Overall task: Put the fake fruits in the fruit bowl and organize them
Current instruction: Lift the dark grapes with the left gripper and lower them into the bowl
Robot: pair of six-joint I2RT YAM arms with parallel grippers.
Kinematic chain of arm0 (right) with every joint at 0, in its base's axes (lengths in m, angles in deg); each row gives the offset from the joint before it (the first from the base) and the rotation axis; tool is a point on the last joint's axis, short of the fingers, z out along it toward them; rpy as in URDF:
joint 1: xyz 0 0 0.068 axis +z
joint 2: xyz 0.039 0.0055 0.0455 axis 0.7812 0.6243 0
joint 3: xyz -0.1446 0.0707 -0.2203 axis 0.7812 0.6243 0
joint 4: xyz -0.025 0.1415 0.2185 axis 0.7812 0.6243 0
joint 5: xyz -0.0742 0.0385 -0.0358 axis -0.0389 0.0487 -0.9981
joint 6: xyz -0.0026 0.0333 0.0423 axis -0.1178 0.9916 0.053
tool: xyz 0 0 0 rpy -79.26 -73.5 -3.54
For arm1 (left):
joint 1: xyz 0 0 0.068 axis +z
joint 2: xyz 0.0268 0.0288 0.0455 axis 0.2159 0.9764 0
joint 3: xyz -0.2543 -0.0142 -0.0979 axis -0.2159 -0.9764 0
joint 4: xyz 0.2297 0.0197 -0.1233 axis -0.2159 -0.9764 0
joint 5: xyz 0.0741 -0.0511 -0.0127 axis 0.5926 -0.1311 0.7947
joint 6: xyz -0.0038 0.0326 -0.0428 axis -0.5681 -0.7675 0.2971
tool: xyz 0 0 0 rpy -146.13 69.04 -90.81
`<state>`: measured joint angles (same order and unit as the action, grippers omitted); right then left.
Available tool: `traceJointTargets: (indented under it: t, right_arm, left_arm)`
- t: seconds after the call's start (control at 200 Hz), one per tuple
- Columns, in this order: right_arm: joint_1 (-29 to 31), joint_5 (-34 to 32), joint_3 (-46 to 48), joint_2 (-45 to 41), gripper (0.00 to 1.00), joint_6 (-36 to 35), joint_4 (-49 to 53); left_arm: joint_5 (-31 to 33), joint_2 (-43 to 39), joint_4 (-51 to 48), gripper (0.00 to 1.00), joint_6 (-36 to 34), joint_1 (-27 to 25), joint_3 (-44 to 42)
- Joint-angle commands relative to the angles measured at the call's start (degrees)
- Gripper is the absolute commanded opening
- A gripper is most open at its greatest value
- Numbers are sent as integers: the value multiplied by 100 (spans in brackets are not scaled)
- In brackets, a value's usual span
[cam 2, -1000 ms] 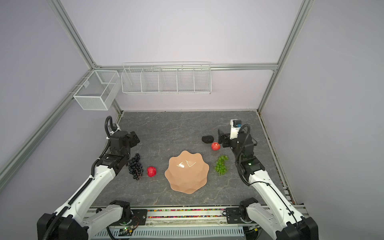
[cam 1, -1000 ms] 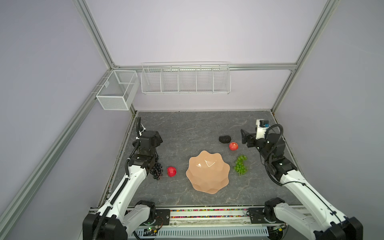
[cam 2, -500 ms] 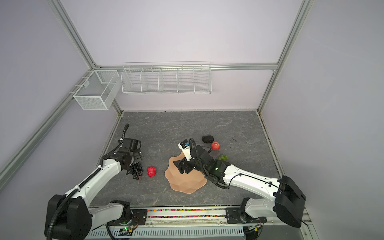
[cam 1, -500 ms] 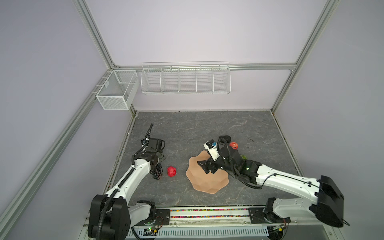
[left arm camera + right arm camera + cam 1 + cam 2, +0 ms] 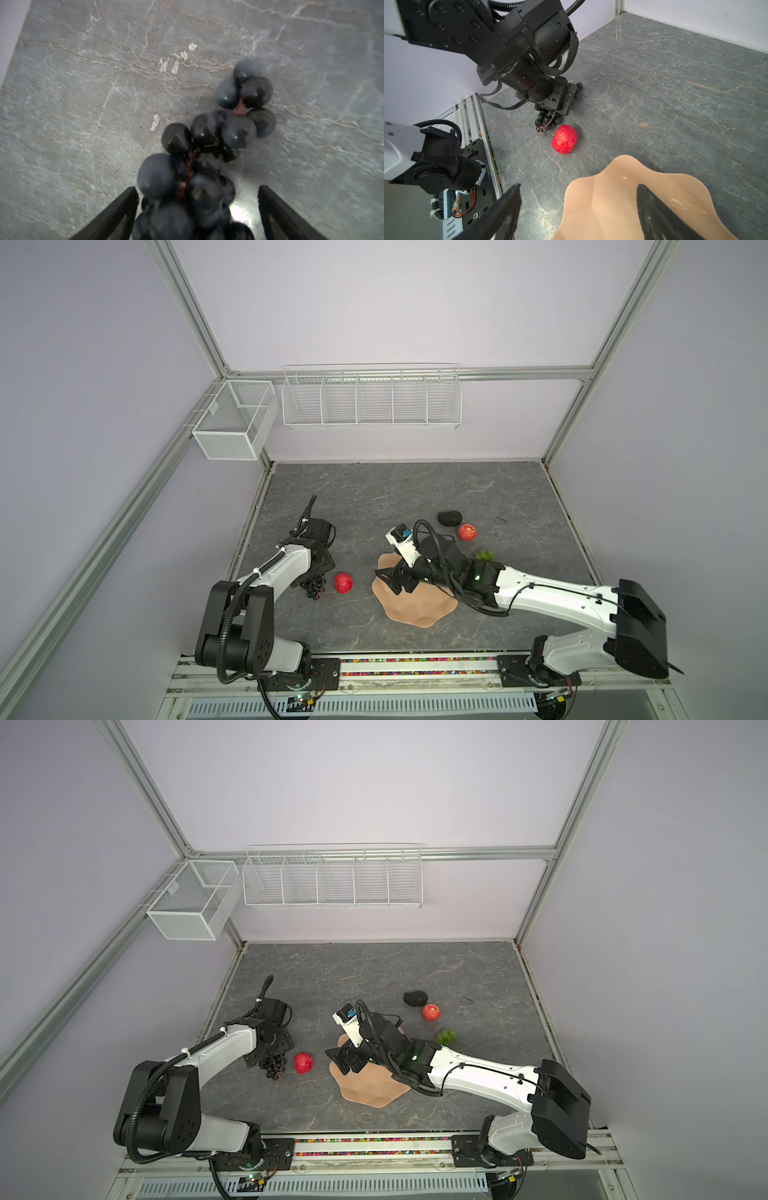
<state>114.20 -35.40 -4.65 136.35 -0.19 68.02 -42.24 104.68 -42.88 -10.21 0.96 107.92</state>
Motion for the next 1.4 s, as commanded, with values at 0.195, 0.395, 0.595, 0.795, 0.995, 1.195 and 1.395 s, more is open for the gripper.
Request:
traceJointTargets:
  t: [0.195, 0.395, 0.595, 0.795, 0.995, 1.195, 1.395]
  right_arm:
    - [24, -270, 51, -120, 88, -134, 46]
    - [24, -344, -44, -70, 88, -202, 124]
    - [9, -341, -48, -72, 88, -148, 5]
    - [-106, -610, 121, -373, 88, 32, 180]
    - [-696, -779, 763, -947, 89, 705, 603]
    - [-915, -1102, 1273, -1870, 88, 978, 1254]
    - [-926, -1572, 1708, -2822, 89, 1351, 1981]
  left_arm:
    - [-781, 464, 123, 48, -206, 384, 230]
    - [-654, 34, 75, 32, -253, 386, 274]
    - [-431, -544, -141, 24, -524, 384, 453]
    - [-1176, -1056, -199, 24, -808, 71, 696]
    - [-1791, -1311, -131, 24, -695, -1196, 1429]
    - [-2044, -564, -117, 25, -709, -2754, 2141]
    - [-2023, 644, -95, 26, -703, -3730, 2636]
